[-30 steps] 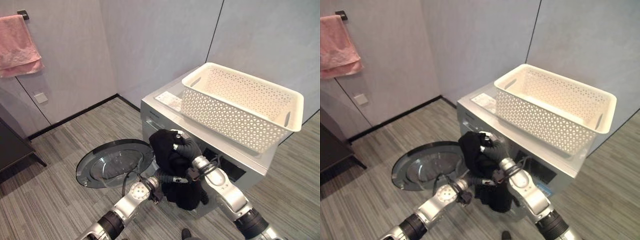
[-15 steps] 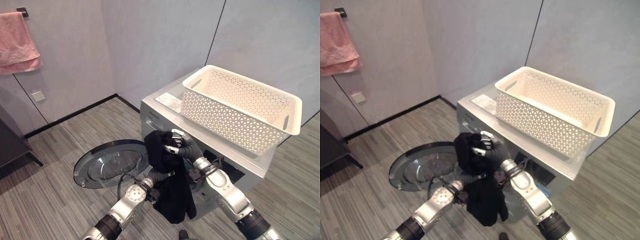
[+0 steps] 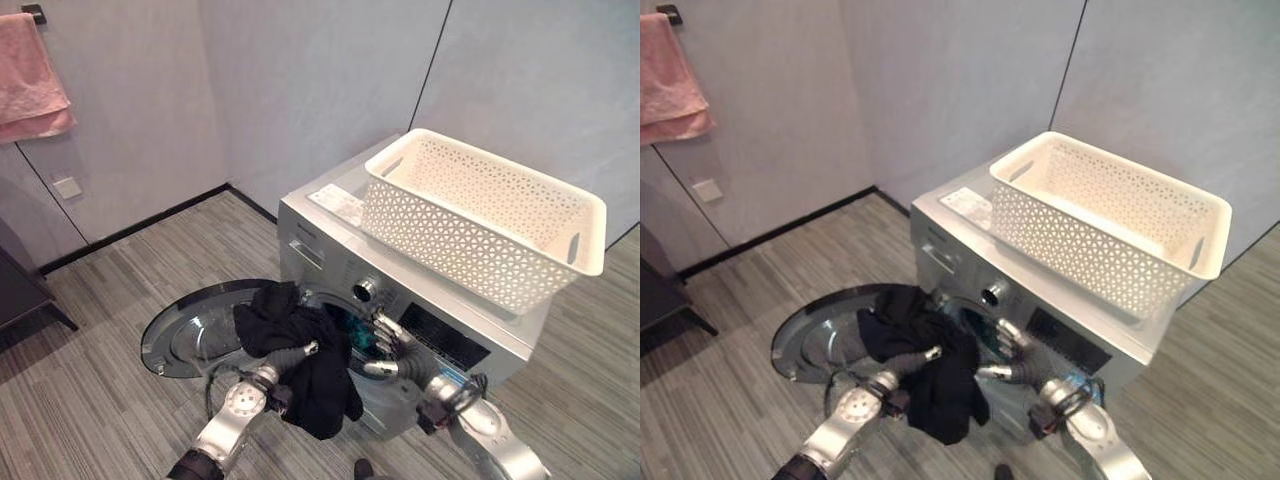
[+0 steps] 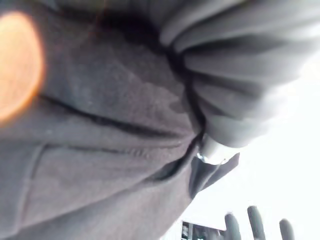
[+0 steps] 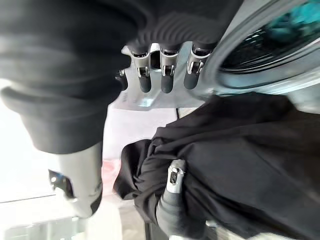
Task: Grab the laundry basket,head to the washer,open it,put in the laundry and shut it.
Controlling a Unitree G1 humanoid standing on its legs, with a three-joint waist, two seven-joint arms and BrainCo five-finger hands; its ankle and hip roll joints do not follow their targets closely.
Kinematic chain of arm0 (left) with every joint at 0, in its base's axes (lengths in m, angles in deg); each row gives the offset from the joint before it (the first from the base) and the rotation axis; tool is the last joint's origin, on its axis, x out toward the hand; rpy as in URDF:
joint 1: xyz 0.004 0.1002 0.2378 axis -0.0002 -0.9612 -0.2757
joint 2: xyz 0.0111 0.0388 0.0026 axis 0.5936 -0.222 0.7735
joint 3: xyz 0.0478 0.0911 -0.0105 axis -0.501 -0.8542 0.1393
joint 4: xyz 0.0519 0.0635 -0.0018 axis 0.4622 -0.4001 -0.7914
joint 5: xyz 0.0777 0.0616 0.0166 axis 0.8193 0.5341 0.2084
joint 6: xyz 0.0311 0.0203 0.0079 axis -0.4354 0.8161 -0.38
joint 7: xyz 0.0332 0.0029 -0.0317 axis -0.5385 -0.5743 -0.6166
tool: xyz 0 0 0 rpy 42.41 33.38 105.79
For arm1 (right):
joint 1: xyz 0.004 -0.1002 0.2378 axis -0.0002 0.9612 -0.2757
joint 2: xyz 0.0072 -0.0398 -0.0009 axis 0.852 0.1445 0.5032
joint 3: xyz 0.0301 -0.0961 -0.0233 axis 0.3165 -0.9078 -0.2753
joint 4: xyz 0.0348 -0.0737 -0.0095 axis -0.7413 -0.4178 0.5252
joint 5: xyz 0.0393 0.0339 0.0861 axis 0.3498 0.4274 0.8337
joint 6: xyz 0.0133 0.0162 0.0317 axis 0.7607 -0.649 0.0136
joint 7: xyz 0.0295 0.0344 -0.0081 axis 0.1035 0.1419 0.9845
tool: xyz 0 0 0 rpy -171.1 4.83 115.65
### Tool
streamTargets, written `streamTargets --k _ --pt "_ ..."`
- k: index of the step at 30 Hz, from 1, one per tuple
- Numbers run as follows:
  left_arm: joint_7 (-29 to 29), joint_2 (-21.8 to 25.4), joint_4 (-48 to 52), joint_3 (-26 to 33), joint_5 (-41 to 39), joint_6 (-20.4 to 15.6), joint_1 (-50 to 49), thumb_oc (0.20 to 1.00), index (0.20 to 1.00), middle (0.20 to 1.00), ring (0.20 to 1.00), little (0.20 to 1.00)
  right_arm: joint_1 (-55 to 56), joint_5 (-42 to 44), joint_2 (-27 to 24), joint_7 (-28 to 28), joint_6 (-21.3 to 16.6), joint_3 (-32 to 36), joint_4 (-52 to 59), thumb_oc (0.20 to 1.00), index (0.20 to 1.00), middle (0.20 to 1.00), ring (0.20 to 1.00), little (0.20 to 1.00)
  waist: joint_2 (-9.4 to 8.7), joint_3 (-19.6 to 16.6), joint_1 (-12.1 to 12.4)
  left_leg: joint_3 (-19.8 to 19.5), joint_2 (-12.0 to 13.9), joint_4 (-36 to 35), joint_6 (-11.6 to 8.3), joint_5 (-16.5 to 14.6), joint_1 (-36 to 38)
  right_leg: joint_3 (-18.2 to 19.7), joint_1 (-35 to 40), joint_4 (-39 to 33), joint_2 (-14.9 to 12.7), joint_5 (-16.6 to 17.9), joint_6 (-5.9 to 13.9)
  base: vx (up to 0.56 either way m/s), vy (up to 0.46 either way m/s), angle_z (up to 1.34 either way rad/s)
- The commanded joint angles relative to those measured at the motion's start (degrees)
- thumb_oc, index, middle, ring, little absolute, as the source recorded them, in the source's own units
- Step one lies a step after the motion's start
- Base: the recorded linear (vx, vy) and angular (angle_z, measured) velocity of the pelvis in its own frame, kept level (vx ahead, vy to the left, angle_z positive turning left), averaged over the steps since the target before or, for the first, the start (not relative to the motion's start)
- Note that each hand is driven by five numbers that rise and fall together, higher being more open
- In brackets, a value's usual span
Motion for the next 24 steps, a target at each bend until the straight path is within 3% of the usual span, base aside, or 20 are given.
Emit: streamTargets --k 1,3,4,9,10,11,12,15,16,21,24 --pt "-4.53 -1.06 -0.58 2.57 0.89 -5.84 4.10 0.200 0.200 0.200 0.200 0.200 0.83 -6.40 -2.64 0.96 -5.71 2.48 5.34 1.000 1.000 1.000 1.000 1.000 -1.10 1.81 0.39 5.62 3.94 10.16 -0.60 -13.50 1.68 3.66 -10.29 3.35 -3.18 -0.31 2.63 -0.05 0.011 -0.10" --pt "-5.45 -0.90 -1.07 3.70 0.39 -6.36 3.84 0.200 0.200 0.200 0.200 0.200 2.18 -9.79 -3.69 1.86 -6.60 3.54 5.80 1.000 1.000 1.000 1.000 1.000 -1.16 2.33 0.08 5.95 3.97 10.44 -0.63 -13.62 1.57 4.07 -10.77 3.57 -3.12 -0.20 2.72 -0.05 0.010 -0.24" --pt "-7.77 -0.19 -1.30 5.80 0.90 -7.58 2.85 0.200 0.200 0.200 0.200 0.200 4.44 -17.24 -5.84 4.20 -8.21 5.87 4.84 1.000 1.000 1.000 1.000 1.000 -1.24 3.74 -0.60 6.55 3.95 11.15 -0.65 -13.81 1.28 4.84 -11.73 3.87 -2.96 0.10 2.93 -0.08 0.017 -0.20" --pt "-12.52 1.86 0.47 7.43 1.52 -10.37 -0.84 0.200 0.200 0.200 0.200 0.200 12.13 -34.76 -8.92 14.16 -10.89 11.19 -0.14 1.000 1.000 1.000 1.000 1.000 -1.29 7.50 -1.98 7.68 4.03 13.31 -0.76 -14.11 -0.24 6.42 -14.23 4.60 -2.68 0.99 3.31 -0.06 0.022 -0.18" --pt "-12.56 1.84 0.48 7.40 1.55 -10.38 -0.89 0.200 0.200 0.200 0.200 0.200 12.12 -34.96 -8.87 14.35 -10.97 11.09 -0.26 1.000 1.000 1.000 1.000 1.000 -1.26 7.45 -1.95 7.69 4.07 13.42 -0.76 -14.17 -0.30 6.44 -14.27 4.63 -2.65 0.99 3.30 -0.04 0.017 -0.14" --pt "-15.20 2.24 0.52 6.83 1.69 -11.45 -0.87 0.200 0.200 0.200 0.200 0.200 12.78 -43.98 -9.71 20.87 -10.42 10.61 -5.11 1.000 1.000 1.000 1.000 1.000 -1.13 9.13 -2.42 7.78 4.27 14.46 -0.93 -14.42 -1.27 6.68 -15.03 4.73 -2.44 1.32 3.34 -0.05 0.019 -0.20" --pt "-16.39 2.41 0.48 6.61 1.64 -11.89 -0.63 0.200 0.200 0.200 0.200 0.200 12.89 -47.30 -9.52 23.93 -9.99 10.02 -8.41 1.000 1.000 1.000 1.000 1.000 -1.19 9.77 -2.58 7.82 4.29 14.72 -1.02 -14.31 -1.89 6.73 -15.56 4.67 -2.46 1.54 3.32 -0.08 0.020 -0.21" --pt "-18.34 2.65 -0.23 5.90 1.86 -12.75 0.71 0.200 0.200 0.200 0.200 0.200 12.26 -52.20 -8.75 28.77 -8.99 7.86 -17.08 1.000 1.000 1.000 1.000 1.000 -1.75 10.92 -3.12 7.64 4.07 15.77 -1.09 -14.01 -4.02 7.13 -17.41 4.79 -2.69 2.09 3.25 -0.07 0.000 -0.05" --pt "-19.96 2.45 -1.34 5.25 1.91 -13.03 3.14 0.200 0.200 0.200 0.200 0.200 11.66 -55.06 -7.86 31.48 -7.13 6.31 -24.57 1.000 1.000 1.000 1.000 1.000 -1.99 12.29 -3.63 7.29 4.35 16.74 -1.24 -14.16 -5.32 7.20 -18.27 4.98 -2.45 2.21 3.15 -0.09 -0.023 0.00" --pt "-22.79 1.29 -5.37 4.14 2.82 -12.85 10.59 0.200 0.200 0.200 0.200 0.200 9.61 -59.78 -4.86 33.12 -2.87 0.94 -41.22 1.000 1.000 1.000 1.000 1.000 -3.09 14.60 -4.64 6.11 4.35 18.81 -1.53 -13.82 -9.09 7.13 -20.42 5.41 -3.00 2.80 2.87 -0.07 -0.026 0.11" --pt "-22.99 0.02 -9.65 3.04 4.52 -12.03 16.83 0.200 0.200 0.200 0.200 0.200 6.11 -65.33 -1.79 30.13 0.87 -5.31 -53.80 1.000 1.000 1.000 1.000 1.000 -3.41 16.23 -4.90 5.64 4.26 20.22 -1.36 -14.58 -10.67 7.06 -21.01 5.23 -3.07 3.05 2.82 -0.05 -0.008 0.04"
